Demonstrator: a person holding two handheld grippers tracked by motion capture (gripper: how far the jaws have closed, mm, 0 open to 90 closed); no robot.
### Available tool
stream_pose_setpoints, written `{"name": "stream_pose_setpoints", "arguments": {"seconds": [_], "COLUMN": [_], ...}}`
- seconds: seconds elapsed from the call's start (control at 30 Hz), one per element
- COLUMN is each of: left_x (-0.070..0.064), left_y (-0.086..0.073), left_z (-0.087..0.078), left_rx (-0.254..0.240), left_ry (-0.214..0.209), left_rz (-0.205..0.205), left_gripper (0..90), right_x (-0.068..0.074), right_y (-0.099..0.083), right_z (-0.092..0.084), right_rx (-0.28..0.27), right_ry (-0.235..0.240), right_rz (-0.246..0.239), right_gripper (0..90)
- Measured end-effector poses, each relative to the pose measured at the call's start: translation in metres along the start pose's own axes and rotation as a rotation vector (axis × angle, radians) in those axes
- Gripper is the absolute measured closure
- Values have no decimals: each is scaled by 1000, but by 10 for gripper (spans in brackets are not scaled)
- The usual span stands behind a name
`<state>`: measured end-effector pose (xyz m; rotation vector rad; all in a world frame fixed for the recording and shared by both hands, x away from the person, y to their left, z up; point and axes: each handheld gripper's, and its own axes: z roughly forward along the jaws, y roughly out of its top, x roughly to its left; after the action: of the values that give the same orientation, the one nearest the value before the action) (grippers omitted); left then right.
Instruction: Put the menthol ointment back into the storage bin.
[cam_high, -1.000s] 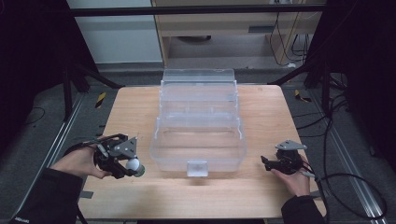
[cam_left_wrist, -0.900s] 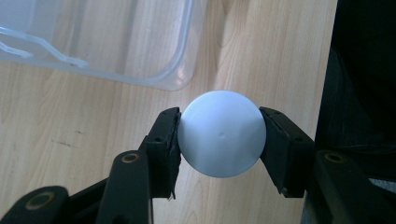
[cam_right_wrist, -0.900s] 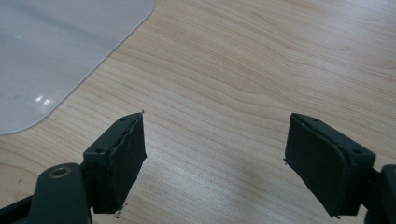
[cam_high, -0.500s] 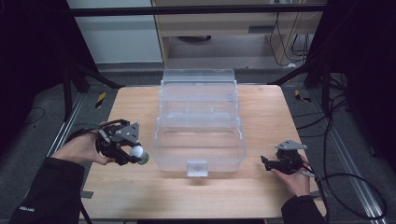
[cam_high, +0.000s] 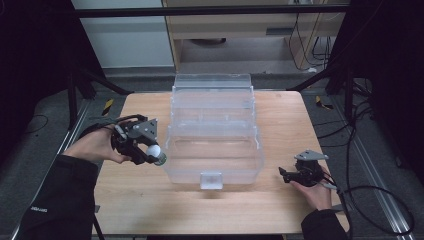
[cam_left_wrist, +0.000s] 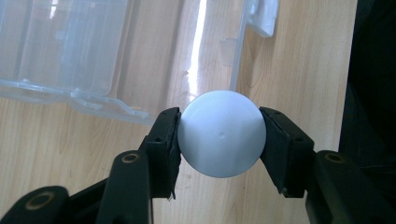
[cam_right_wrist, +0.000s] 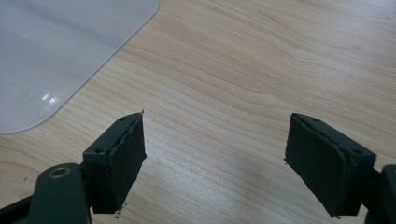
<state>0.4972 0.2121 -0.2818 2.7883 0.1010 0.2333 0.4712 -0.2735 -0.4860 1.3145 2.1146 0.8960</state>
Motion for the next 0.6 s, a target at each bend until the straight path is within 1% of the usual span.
{"name": "stream_pose_setpoints", "arguments": {"seconds": [0.07,0.13,0.17,0.2,0.3,0.33,0.37,0.4,0.47,0.5,0.6], "left_x": [5,5,7,10,12,16,16,18,20,20,23], "left_y": [4,5,7,8,10,11,11,12,13,13,15], "left_z": [3,5,6,9,13,17,17,22,26,26,33], "left_rx": [8,5,11,7,15,17,17,25,33,33,37], "left_ry": [-4,-4,-4,-8,-12,-8,-8,-14,-18,-18,-25], "left_rz": [8,1,8,9,1,13,13,8,10,10,15], "left_gripper": [502,503,503,502,503,503,503,503,503,503,503], "right_x": [1,1,1,1,1,1,1,0,0,0,-1], "right_y": [0,0,0,0,0,0,0,0,0,0,0], "right_z": [1,1,1,1,1,1,1,1,1,1,1], "right_rx": [2,6,7,7,5,6,6,5,1,1,-2], "right_ry": [4,6,4,5,8,6,6,7,7,7,5], "right_rz": [1,3,-1,0,1,-1,-1,-2,-4,-4,-8], "right_gripper": [200,199,198,197,197,198,198,198,198,198,198]}}
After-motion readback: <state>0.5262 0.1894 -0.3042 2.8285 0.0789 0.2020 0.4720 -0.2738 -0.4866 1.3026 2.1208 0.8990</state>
